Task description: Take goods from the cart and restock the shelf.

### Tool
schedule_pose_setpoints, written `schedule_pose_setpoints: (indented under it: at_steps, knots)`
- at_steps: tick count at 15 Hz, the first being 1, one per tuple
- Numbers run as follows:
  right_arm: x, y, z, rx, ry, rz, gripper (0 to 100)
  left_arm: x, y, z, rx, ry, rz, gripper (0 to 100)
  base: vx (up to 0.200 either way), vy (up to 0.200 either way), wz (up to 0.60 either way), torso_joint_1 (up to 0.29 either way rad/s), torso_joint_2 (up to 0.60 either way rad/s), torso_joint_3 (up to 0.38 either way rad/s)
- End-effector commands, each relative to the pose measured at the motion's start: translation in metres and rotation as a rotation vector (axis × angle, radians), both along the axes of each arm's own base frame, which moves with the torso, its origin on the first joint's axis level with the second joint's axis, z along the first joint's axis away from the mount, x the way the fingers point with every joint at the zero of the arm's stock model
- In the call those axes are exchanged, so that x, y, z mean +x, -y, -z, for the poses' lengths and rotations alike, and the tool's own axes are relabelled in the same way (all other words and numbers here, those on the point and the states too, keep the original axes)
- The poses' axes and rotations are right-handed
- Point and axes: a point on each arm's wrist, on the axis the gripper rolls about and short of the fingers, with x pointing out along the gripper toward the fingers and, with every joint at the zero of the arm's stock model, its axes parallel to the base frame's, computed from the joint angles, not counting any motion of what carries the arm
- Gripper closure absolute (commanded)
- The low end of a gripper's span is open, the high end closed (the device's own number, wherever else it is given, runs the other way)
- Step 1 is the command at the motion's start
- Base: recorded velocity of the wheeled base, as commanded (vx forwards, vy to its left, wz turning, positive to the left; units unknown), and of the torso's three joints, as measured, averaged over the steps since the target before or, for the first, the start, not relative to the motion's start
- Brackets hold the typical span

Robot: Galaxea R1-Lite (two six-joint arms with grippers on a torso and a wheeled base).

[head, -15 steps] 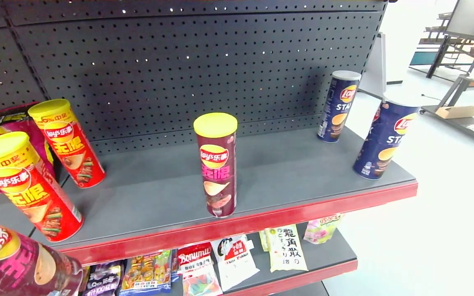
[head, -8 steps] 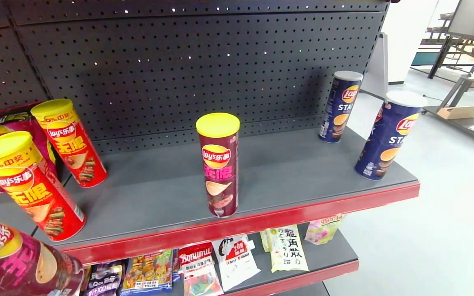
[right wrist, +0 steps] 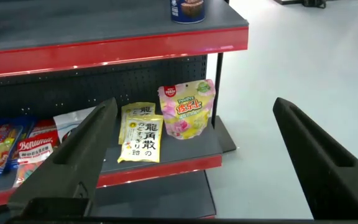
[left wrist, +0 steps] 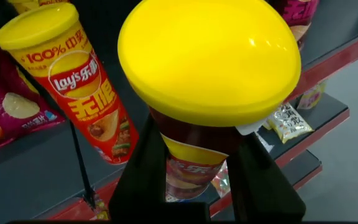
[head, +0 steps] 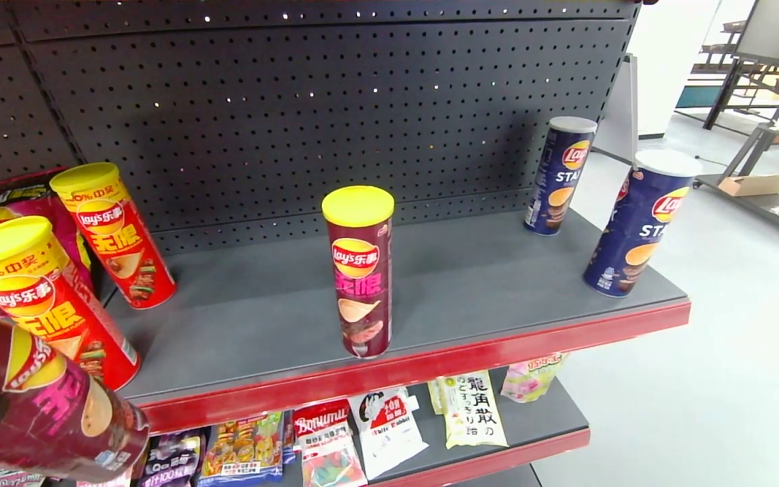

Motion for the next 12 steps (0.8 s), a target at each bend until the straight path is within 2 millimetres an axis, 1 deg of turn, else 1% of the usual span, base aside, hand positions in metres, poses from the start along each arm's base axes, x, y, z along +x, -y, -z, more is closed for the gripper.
schedule_pose_setpoints:
  at_steps: [1,2,3,6,8,10,12]
  knots:
    - [0.000,0.000,0.000,0.000,-0.001,0.000,0,0.033,0.001,-0.012,-0.005,-0.042,0.037,100,0.000,0.000,0.00,0.000,0.00,0.000]
    - [0.000,0.000,0.000,0.000,-0.001,0.000,0,0.033,0.001,-0.012,-0.005,-0.042,0.037,100,0.000,0.000,0.00,0.000,0.00,0.000]
    - [0.000,0.000,0.000,0.000,-0.001,0.000,0,0.054,0.002,-0.021,-0.007,-0.038,0.046,100,0.000,0.000,0.00,0.000,0.00,0.000]
    - [0.000,0.000,0.000,0.000,-0.001,0.000,0,0.085,0.003,-0.033,-0.010,-0.032,0.052,100,0.000,0.000,0.00,0.000,0.00,0.000]
    - [0.000,0.000,0.000,0.000,-0.001,0.000,0,0.109,0.008,-0.040,-0.021,-0.037,0.082,100,0.000,0.000,0.00,0.000,0.00,0.000]
    - [0.000,0.000,0.000,0.000,-0.001,0.000,0,0.127,0.015,-0.039,-0.026,-0.047,0.117,100,0.000,0.000,0.00,0.000,0.00,0.000]
    - [0.000,0.000,0.000,0.000,-0.001,0.000,0,0.148,0.027,-0.037,-0.027,-0.062,0.168,100,0.000,0.000,0.00,0.000,0.00,0.000]
